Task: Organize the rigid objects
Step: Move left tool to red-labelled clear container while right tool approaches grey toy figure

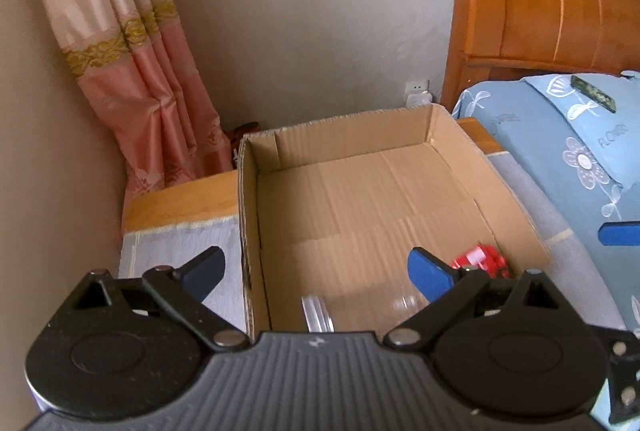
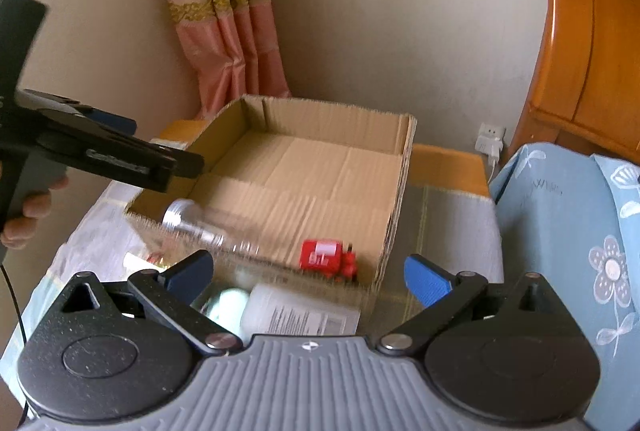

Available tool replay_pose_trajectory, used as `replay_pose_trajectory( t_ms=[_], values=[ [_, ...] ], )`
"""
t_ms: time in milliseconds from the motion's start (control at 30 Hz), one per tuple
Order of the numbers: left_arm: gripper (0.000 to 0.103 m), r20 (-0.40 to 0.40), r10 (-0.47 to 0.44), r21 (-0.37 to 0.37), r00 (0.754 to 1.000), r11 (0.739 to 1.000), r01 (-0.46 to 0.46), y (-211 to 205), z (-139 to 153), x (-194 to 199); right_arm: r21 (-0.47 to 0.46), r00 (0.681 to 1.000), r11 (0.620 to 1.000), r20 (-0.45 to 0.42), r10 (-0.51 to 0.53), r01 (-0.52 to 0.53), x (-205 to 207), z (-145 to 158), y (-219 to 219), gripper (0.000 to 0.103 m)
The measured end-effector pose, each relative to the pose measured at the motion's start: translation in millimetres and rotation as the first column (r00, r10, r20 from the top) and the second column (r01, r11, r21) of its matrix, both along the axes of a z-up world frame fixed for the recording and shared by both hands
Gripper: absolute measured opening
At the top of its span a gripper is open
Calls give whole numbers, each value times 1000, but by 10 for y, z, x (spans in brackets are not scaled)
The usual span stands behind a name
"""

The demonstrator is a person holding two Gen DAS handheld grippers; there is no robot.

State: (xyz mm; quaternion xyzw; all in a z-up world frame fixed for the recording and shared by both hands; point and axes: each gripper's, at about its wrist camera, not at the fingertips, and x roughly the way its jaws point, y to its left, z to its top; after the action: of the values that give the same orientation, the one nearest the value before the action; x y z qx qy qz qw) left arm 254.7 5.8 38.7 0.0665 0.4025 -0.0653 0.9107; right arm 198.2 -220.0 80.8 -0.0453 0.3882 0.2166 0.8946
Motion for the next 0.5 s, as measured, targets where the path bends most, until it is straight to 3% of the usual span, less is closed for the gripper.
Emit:
replay_pose_trajectory(
  t_ms=[333,500],
  values=[
    [98,-31,25,-28,999,999,-26,137,-422,-745,-4,999,999,-33,-32,32,-485,-416,-26,103],
    [98,-29,70,-44,997,996,-71,213,-551,-998,-27,999,999,-9,-32,32,-697,-541,-1,103]
  ],
)
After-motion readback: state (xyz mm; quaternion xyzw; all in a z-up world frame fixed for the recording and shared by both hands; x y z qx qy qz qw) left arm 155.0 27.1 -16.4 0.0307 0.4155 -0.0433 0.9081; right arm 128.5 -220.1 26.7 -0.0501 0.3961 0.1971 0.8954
